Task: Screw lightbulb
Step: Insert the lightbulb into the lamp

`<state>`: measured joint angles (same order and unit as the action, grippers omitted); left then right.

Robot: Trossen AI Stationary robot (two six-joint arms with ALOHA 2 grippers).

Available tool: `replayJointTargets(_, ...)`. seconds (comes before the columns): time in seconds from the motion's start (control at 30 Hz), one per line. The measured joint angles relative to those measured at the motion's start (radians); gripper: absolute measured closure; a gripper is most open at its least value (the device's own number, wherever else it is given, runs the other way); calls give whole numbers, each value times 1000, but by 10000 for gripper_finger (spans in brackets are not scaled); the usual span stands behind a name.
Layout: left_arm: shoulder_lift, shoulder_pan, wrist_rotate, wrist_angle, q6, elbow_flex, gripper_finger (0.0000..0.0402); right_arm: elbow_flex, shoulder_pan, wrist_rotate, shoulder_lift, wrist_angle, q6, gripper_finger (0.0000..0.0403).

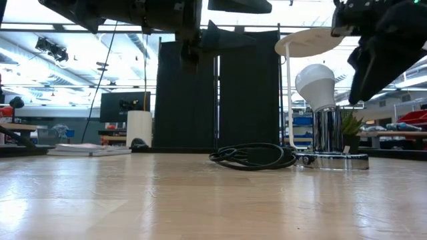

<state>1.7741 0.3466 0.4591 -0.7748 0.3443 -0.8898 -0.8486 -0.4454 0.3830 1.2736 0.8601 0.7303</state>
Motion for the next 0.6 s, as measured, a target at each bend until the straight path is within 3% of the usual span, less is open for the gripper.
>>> replayJointTargets(0.23, 0, -9, 35, 1, 0, 0, 126, -107, 3, -19, 0, 149, -80, 87)
replayJointTargets(0.37, 0, -26, 96, 1, -22, 0, 126, -157, 1, -19, 0, 167, -235, 87)
replayJointTargets(0.6, 0, -31, 64, 52, -22, 0, 126, -218, 14, -14, 0, 198, -505, 87)
